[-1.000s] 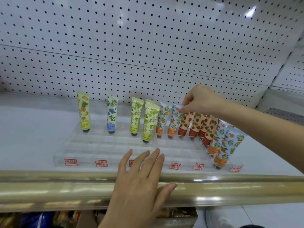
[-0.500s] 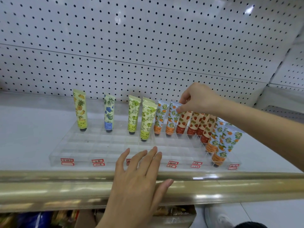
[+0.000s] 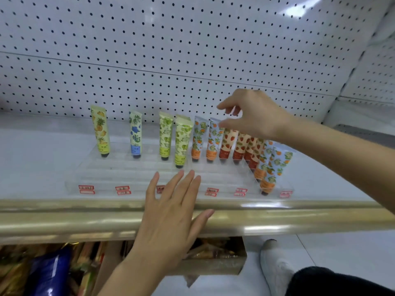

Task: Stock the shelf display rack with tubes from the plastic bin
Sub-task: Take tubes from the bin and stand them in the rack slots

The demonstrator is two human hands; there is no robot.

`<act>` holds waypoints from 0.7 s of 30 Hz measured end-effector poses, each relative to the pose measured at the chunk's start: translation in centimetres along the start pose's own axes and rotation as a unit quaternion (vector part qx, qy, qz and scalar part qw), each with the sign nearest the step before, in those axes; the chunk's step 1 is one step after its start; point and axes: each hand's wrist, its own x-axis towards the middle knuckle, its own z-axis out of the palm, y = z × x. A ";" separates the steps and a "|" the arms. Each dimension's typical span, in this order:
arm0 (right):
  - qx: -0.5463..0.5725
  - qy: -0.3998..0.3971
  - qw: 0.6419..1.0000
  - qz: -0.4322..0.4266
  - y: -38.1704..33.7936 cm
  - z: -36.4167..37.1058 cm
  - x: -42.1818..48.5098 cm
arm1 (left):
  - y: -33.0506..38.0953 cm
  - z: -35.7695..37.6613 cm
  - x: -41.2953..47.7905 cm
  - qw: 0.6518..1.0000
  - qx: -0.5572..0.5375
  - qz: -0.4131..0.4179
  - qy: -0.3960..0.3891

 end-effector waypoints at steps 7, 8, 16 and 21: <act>-0.186 -0.102 0.965 -0.154 -2.2 -1.0 -8.5 | 1.7 -3.4 -2.7 0.998 0.048 0.019 -0.033; -0.182 -0.125 0.963 -0.155 -2.4 -0.9 -9.7 | 2.0 -3.9 -3.2 0.998 0.053 0.020 -0.037; -0.099 -0.134 0.964 -0.210 -3.7 5.7 -19.8 | 5.1 -3.9 -10.9 0.995 0.028 0.029 -0.096; -0.092 -0.127 0.950 -0.270 -3.1 12.5 -24.4 | 5.9 -0.6 -17.7 0.988 -0.023 0.017 -0.151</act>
